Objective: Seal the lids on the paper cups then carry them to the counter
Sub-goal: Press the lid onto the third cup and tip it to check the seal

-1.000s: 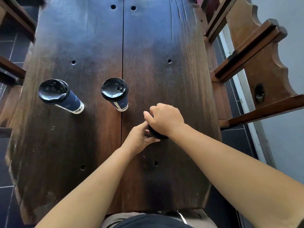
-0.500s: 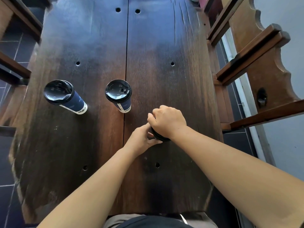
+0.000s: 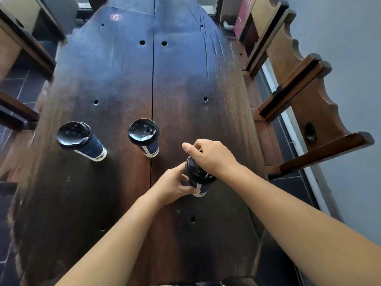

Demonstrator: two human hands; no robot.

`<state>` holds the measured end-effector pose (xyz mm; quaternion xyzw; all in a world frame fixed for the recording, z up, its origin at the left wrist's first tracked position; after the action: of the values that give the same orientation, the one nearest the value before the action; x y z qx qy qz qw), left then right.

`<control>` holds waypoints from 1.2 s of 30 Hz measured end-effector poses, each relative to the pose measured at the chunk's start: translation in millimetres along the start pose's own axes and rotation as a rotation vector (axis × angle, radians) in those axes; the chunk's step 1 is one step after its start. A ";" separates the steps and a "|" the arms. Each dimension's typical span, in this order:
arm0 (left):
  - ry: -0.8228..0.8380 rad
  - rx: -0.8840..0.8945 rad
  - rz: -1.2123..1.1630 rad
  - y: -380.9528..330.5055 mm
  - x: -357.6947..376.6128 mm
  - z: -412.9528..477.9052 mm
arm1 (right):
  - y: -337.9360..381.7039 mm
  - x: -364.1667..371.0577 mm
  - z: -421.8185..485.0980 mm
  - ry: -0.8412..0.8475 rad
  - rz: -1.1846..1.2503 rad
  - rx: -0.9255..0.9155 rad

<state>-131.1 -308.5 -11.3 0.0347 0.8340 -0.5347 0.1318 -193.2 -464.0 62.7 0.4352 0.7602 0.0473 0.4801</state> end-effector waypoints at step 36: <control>-0.185 0.373 -0.276 -208.6 -15.5 -112.9 | 60.4 -137.9 -172.7 0.053 1.012 -0.488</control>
<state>-178.2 -294.2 221.2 -0.1050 0.7022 -0.6931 0.1245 -267.1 -464.5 279.6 0.6207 0.4355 0.4568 0.4651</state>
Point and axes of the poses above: each hand's wrist, its own z-axis towards the middle knuckle, its own x-axis out of the palm, y = z × x, the point moved 1 cm from there along z, towards the middle knuckle, and after that the axes turned 14 degrees about y, right-handed, at the moved point
